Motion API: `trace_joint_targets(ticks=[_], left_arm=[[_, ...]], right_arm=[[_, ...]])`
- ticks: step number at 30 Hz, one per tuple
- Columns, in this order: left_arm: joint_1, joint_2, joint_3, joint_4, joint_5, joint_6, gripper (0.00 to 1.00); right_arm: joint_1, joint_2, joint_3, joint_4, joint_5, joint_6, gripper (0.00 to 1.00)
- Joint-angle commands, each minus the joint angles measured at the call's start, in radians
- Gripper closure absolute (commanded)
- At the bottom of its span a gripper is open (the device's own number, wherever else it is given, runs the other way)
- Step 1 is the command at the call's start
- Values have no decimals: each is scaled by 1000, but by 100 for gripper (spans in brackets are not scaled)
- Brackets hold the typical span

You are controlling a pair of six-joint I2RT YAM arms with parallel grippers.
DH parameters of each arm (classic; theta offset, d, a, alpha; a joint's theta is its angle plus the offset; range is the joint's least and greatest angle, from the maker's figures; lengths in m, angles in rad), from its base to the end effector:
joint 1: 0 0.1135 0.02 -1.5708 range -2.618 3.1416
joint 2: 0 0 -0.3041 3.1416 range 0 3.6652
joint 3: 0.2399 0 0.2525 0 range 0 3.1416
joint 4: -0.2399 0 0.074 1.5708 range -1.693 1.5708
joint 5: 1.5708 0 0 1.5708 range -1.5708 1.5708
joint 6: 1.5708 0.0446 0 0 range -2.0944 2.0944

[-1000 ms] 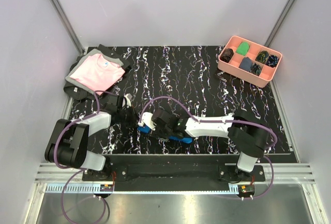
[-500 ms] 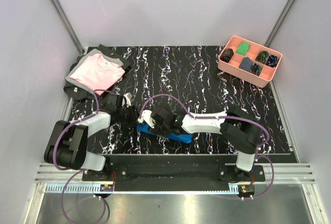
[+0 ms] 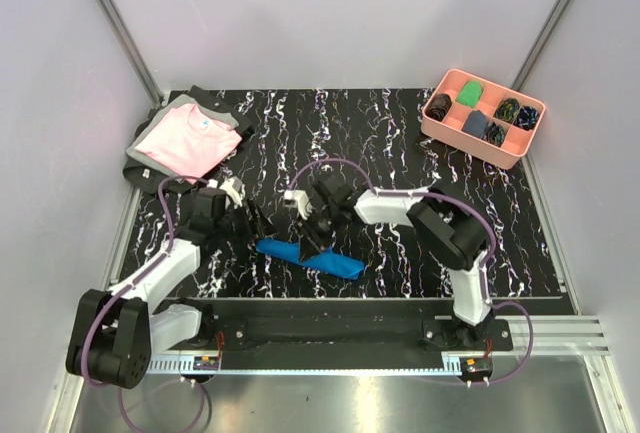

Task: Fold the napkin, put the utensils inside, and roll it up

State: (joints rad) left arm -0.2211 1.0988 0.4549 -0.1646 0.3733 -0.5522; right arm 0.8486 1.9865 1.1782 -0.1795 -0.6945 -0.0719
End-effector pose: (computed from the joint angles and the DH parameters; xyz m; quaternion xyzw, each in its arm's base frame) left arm 0.1854 -0.0583 0.2015 -0.0822 0.9110 -0.2974 0.2736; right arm 0.2531 0.3304 0.1654 -0.4877 0.7635 0.4040 0.1267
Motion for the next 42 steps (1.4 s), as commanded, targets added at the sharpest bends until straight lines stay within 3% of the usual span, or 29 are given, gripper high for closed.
trace_joint_targets(ticks=[1,12,25,28,29,33,37,42], left_arm=[[6,-54,-35,40,-30,-9,32],[5,-79,-122,161,38,-29,35],[-14,21,-177,347,150,-60,55],[-24,35,-179,350,141,-61,67],[-26,42,-176,346,135,-63,78],[-26,90,-131,263,81,-66,99],[-24,153,-69,175,58,-77,100],[-26,205,-32,146,76,-91,100]], right_arm=[[-48,103,17,-95,-235,56,68],[-144,241,106,-127,-448,136,69],[-184,328,159,-158,-493,173,69],[-189,337,170,-161,-491,182,69],[-190,334,172,-163,-487,182,69],[-192,264,178,-172,-401,193,49],[-201,184,196,-195,-298,213,37],[-201,26,186,-206,-73,175,31]])
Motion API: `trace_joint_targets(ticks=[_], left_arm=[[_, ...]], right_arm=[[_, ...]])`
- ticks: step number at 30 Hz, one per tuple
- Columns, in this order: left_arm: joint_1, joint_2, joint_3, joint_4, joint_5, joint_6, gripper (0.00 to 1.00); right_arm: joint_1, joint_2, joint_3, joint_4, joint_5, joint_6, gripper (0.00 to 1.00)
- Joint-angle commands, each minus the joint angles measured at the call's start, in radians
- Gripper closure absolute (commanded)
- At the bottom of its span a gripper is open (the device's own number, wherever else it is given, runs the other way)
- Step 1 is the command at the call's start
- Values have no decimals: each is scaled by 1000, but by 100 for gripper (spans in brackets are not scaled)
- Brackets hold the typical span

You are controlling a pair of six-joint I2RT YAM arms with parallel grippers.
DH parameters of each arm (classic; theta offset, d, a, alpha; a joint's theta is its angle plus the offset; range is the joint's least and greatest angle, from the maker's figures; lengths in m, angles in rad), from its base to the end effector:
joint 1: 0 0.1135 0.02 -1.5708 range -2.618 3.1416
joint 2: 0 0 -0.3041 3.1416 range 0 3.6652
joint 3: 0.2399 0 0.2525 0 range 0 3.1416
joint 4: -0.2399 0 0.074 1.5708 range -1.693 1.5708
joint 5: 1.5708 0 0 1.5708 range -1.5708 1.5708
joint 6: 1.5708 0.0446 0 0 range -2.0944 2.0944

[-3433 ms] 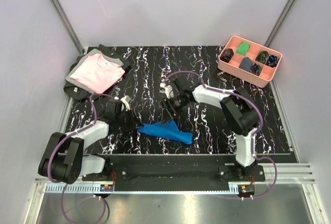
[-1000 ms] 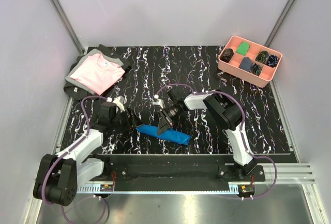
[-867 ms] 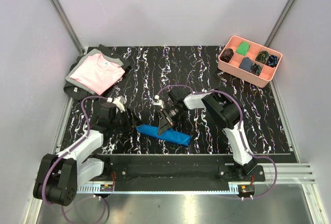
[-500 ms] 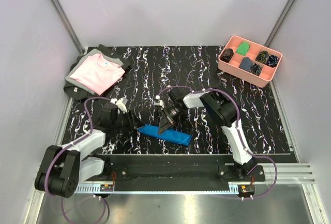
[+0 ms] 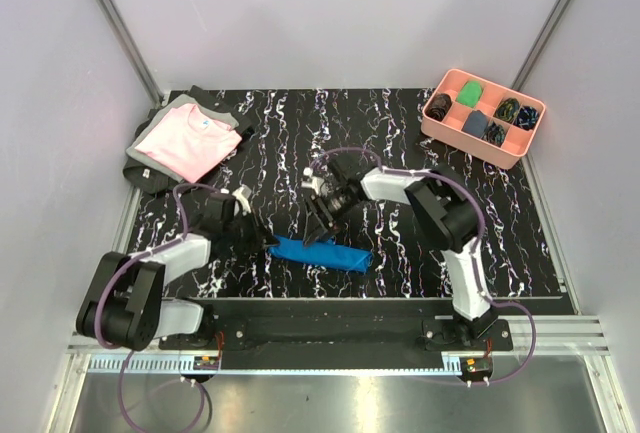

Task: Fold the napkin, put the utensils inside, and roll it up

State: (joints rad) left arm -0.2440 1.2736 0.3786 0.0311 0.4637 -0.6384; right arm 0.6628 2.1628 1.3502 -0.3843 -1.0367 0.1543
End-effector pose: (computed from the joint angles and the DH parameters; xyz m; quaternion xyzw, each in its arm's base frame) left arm 0.1942 -0.0689 0.1638 -0.1009 0.9110 -0.3388 0.2126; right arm 0.3210 0.2993 0.1390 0.3038 -0.8029 -0.5109 0.0452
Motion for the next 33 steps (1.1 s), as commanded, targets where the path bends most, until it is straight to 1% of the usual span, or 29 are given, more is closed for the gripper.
trace_joint_targets(ticks=[1,2,5,6,7,8,10,11,14,17,20,24,29,33], left_arm=[[0,35,57,-60,-8,-1,100],[0,47,66,-71,-7,8,100],[0,73,97,-105,0,31,100],[0,82,106,-115,1,37,100],[0,92,120,-129,9,40,100],[2,110,126,-132,13,46,100],[3,122,135,-135,21,49,100],[2,130,137,-134,21,48,100],[3,144,152,-140,29,54,100],[3,151,167,-152,30,63,100],[3,161,175,-161,32,69,100],[5,165,189,-178,32,80,100],[5,167,197,-184,32,83,100],[6,167,206,-191,35,88,100]], right_arm=[[-14,-174,6,-1,295,-67,30],[-11,-225,-15,2,353,-91,30],[14,-297,-87,45,426,-133,28],[26,-343,-111,80,475,-150,27],[52,-365,-134,99,496,-150,27],[73,-407,-176,116,560,-207,27],[122,-443,-213,151,642,-255,25],[180,-463,-236,159,724,-297,25],[262,-477,-264,179,846,-341,25],[303,-477,-279,197,915,-372,24],[346,-457,-283,196,951,-404,24],[380,-429,-284,186,957,-421,24],[383,-391,-286,176,928,-417,25],[383,-365,-287,170,968,-409,26]])
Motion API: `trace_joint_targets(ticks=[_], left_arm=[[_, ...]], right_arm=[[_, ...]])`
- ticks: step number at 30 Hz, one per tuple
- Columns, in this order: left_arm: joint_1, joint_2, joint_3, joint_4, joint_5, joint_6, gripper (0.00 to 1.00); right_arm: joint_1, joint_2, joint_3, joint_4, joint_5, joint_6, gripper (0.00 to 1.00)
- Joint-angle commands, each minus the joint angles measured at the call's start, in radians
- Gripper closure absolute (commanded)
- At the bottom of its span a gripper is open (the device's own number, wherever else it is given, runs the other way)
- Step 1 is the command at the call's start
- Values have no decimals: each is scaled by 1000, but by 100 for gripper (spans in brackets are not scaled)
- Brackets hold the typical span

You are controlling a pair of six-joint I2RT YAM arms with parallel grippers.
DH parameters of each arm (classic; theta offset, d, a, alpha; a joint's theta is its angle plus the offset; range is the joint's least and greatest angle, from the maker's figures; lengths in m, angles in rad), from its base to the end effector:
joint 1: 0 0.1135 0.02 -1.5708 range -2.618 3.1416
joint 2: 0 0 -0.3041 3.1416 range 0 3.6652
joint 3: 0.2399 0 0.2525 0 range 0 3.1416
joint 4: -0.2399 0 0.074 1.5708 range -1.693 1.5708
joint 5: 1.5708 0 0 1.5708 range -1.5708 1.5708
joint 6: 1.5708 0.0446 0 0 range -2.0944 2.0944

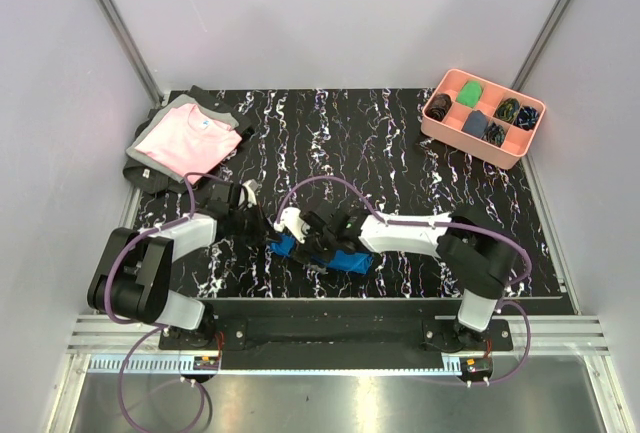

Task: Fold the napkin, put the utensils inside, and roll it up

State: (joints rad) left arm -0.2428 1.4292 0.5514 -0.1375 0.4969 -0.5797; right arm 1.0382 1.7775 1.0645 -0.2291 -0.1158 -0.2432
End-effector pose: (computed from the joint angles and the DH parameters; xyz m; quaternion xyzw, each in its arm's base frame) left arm 0.2275 -0.0783 0.1680 -0.0898 0.9303 -0.3230 0.1491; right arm 0.1869 0.3272 0.2004 -0.5819 0.7504 0.1702 0.2633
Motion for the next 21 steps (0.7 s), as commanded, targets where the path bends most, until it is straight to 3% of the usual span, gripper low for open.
trace_joint_targets(ticks=[1,4,6,8,10,11,14,21], left_arm=[[4,11,33,-22,2,32,100],[5,11,39,-20,8,37,100],[5,5,42,-14,14,38,99],[5,-16,45,-8,8,40,78],[5,-41,45,-10,-11,40,62],[7,-70,44,-14,-36,38,48],[19,-137,35,-22,-89,35,34],[28,-272,-24,-2,-133,46,28]], right_arm=[[8,29,-1,13,65,-10,26],[6,57,5,5,90,-2,31],[6,80,20,-12,79,4,42],[-3,120,38,-53,32,22,54],[-12,131,46,-68,-56,50,58],[-32,131,46,-70,-91,61,59],[-101,138,49,-82,-241,100,63],[-251,218,113,-116,-658,188,66]])
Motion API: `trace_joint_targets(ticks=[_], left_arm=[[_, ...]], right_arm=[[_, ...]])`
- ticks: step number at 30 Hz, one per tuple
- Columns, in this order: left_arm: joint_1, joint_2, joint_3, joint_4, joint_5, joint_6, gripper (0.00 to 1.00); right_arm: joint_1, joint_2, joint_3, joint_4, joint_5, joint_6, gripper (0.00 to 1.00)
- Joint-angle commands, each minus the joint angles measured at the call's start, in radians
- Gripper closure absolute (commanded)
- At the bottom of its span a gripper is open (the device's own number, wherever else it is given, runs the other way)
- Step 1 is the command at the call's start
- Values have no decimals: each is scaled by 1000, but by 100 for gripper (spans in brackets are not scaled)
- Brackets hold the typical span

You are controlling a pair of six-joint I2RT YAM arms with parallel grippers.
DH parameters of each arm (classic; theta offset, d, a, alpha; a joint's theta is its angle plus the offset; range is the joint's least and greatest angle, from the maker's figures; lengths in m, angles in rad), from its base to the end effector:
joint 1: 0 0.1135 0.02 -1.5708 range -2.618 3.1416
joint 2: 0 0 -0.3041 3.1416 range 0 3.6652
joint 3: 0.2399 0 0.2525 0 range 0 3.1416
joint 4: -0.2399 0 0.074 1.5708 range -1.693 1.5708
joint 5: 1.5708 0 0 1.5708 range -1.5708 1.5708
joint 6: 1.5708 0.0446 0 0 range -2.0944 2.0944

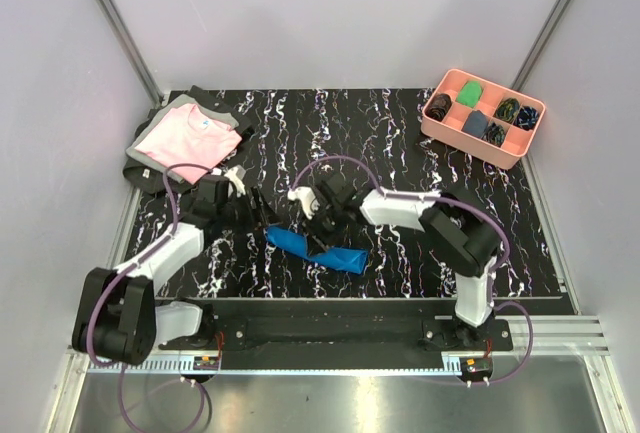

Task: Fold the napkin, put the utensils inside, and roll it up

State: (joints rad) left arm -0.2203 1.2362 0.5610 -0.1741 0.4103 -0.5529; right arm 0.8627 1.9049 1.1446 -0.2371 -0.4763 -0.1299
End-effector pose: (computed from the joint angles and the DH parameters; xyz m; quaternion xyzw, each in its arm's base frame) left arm 0.2157 -0.0665 0.2080 -0.0807 0.9153 -0.3068 0.2482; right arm 0.2449 0.3175 0.1798 -0.5025 0.7879 0.3097 0.1755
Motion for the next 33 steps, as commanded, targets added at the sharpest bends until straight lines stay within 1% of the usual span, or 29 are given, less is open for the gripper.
trace_joint_targets(ticks=[1,3,8,9,16,19,20,21,29,31,32,33], left_arm=[[6,-95,-45,48,-47,16,28],[6,-133,-87,97,-30,8,27],[4,-139,-144,169,-8,1,27],[4,-135,-151,171,-5,-4,27],[4,-100,-190,309,24,-2,32],[1,-71,-193,338,44,-8,38],[-2,-63,-194,346,48,-8,42],[-4,-58,-197,352,54,-13,44],[-37,15,-208,401,102,-30,51],[-45,37,-208,416,111,-31,54],[-47,45,-207,423,116,-31,57],[-48,61,-202,421,120,-31,70]], right_arm=[[-89,106,47,-114,-344,82,67],[-122,141,81,-122,-440,107,68],[-163,198,136,-131,-564,124,68],[-171,218,141,-131,-596,148,68],[-198,289,172,-159,-682,159,69],[-208,310,179,-163,-688,167,69],[-215,315,184,-166,-694,174,69],[-218,327,188,-165,-703,179,70],[-241,376,216,-176,-740,204,70],[-245,381,224,-177,-737,204,72],[-245,375,228,-185,-731,205,72],[-245,372,228,-186,-726,205,72]])
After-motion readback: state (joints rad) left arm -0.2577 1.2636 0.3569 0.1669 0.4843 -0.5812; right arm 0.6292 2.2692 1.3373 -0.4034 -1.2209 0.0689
